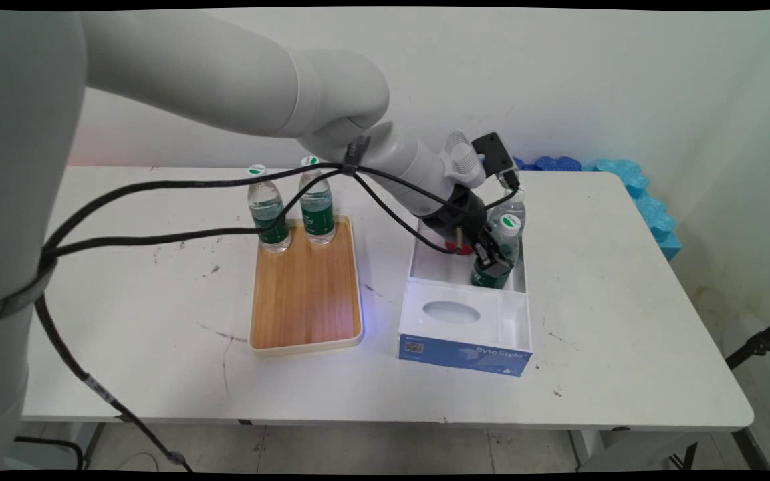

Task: Place the picked object on the tray

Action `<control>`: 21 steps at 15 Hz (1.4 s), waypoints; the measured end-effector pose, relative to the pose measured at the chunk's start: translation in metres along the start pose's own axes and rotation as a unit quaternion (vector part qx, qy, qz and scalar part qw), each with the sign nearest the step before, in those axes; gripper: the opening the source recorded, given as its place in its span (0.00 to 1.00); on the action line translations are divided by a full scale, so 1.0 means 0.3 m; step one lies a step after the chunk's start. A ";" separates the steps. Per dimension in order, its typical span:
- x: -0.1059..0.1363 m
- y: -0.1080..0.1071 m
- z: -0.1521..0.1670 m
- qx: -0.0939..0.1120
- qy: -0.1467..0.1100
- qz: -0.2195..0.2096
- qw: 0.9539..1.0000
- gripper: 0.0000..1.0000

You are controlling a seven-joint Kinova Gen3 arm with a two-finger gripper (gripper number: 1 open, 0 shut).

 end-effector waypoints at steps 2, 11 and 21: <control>-0.001 -0.007 -0.027 -0.001 0.004 -0.002 1.000 0.00; 0.026 -0.058 -0.272 0.000 0.049 -0.001 0.999 0.00; -0.240 -0.141 -0.639 0.001 0.055 0.005 0.998 0.00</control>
